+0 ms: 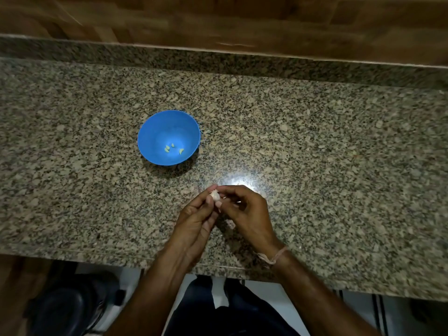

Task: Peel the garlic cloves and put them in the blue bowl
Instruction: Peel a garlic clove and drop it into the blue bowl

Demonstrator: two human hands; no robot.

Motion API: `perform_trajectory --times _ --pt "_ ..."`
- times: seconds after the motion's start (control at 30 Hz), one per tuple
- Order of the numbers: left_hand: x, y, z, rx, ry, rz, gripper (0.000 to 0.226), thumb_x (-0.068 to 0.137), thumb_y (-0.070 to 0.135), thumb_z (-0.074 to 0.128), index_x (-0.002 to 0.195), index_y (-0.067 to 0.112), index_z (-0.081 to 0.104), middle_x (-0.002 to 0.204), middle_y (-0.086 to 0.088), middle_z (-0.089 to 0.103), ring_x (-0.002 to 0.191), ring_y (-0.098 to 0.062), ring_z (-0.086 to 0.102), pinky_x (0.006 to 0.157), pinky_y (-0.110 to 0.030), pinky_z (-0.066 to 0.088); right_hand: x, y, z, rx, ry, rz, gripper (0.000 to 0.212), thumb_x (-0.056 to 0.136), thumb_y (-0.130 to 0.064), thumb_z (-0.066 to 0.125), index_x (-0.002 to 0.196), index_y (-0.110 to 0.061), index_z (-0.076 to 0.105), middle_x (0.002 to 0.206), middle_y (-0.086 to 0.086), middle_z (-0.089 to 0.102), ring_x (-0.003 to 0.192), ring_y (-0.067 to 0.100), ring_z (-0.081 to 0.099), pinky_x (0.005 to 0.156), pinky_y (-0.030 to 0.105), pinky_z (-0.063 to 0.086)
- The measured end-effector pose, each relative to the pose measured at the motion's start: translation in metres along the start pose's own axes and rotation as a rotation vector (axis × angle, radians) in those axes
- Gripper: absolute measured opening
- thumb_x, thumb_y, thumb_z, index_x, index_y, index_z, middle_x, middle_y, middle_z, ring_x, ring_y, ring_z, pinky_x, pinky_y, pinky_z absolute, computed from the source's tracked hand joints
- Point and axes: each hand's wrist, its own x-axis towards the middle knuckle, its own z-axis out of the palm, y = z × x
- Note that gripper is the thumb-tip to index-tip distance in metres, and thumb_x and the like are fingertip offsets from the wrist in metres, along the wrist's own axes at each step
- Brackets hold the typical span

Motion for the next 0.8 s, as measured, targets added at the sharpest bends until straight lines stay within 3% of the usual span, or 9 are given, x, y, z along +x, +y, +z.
perform_trajectory --times 0.13,0.3,0.5,0.63,0.8 --pt "-0.010 -0.004 0.008 -0.004 -0.008 0.020 0.041 0.090 0.012 0.058 0.130 0.010 0.066 0.134 -0.018 0.068 0.122 -0.024 0.067 0.100 -0.025 0.056 -0.007 -0.005 -0.006 -0.082 -0.004 -0.077 0.027 0.091 -0.007 0.078 0.117 -0.017 0.078 0.107 -0.003 0.074 0.101 0.016 0.072 0.087 0.038 0.062" --pt "-0.021 -0.007 0.017 -0.031 -0.038 0.020 0.044 0.089 0.009 0.057 0.132 0.006 0.061 0.125 -0.022 0.071 0.114 -0.027 0.072 0.100 -0.030 0.056 -0.017 -0.009 -0.011 -0.047 0.025 -0.074 0.029 0.089 -0.004 0.079 0.115 -0.017 0.076 0.109 -0.003 0.072 0.103 0.014 0.070 0.087 0.028 0.059" --pt "-0.026 -0.012 0.020 0.018 -0.058 0.032 0.040 0.092 0.011 0.056 0.131 0.008 0.062 0.131 -0.022 0.069 0.115 -0.029 0.071 0.099 -0.029 0.057 -0.024 -0.008 -0.014 -0.056 0.068 -0.049 0.023 0.087 -0.007 0.082 0.106 -0.017 0.075 0.108 -0.003 0.070 0.095 0.018 0.068 0.081 0.037 0.062" --pt "-0.031 -0.016 0.023 0.049 -0.060 0.058 0.042 0.093 0.017 0.058 0.133 0.008 0.061 0.126 -0.024 0.071 0.116 -0.031 0.071 0.100 -0.031 0.056 -0.026 -0.011 -0.019 -0.056 0.062 -0.043 0.023 0.087 -0.006 0.083 0.105 -0.017 0.074 0.104 -0.001 0.071 0.093 0.018 0.068 0.082 0.035 0.061" --pt "-0.033 -0.017 0.021 0.054 -0.055 0.063 0.037 0.094 0.011 0.057 0.129 0.004 0.062 0.126 -0.024 0.071 0.117 -0.033 0.070 0.094 -0.029 0.060 -0.031 -0.013 -0.020 -0.012 0.031 -0.006 0.021 0.087 -0.007 0.083 0.104 -0.016 0.074 0.097 -0.001 0.074 0.091 0.022 0.070 0.081 0.034 0.062"
